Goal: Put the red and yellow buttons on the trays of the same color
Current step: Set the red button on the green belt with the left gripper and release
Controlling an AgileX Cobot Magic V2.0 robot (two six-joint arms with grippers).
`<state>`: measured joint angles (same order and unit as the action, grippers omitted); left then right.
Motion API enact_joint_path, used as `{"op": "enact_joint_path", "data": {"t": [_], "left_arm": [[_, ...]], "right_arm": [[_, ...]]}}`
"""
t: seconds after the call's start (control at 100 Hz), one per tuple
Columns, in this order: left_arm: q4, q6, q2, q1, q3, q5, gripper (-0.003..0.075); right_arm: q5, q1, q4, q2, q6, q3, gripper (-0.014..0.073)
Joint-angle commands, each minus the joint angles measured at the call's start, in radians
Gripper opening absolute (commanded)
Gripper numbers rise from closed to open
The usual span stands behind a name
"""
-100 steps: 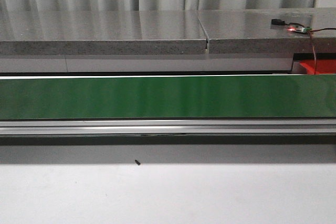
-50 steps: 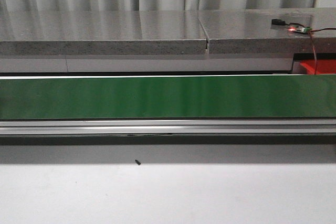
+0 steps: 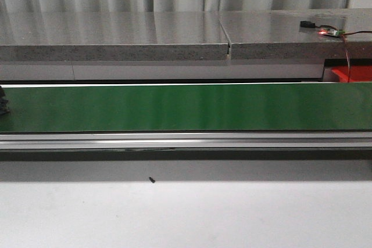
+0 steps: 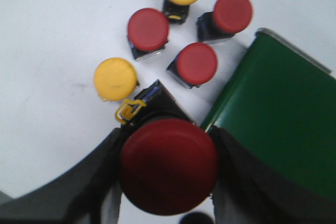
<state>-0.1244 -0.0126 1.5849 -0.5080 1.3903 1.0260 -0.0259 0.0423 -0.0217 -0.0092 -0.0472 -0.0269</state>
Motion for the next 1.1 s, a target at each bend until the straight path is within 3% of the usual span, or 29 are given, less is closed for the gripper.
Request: {"op": "enact_joint_path", "data": {"t": [0.0,0.42,0.74,0.82,0.97,1.09], "left_arm": [[-0.017,-0.002,-0.034,0.04,0.046,-0.026,0.026],[-0.017,-0.002,0.078,0.198,0.047,-0.037,0.026],[-0.009,-0.004,0.133,0.218,0.047,-0.028,0.0272],[-0.009,-0.02,0.133,0.218,0.047,-0.028,0.0345],[-0.026,-0.03,0.133,0.218,0.051,-0.028,0.0614],[-0.036,-0.032,0.108,0.232,0.051,-0.069,0.0615]], "right_arm": [[0.079,0.003,0.001,-0.022,0.005,0.014,-0.0067],[0.079,0.003,0.001,-0.022,0.005,0.014,-0.0067],[0.079,0.003,0.001,-0.022,0.005,0.014,-0.0067],[0.079,0.003,0.001,-0.022,0.005,0.014,-0.0067],[0.079,0.003,0.001,-0.022,0.005,0.014,-0.0067],[0.079,0.003,0.001,-0.022,0.005,0.014,-0.0067]]}}
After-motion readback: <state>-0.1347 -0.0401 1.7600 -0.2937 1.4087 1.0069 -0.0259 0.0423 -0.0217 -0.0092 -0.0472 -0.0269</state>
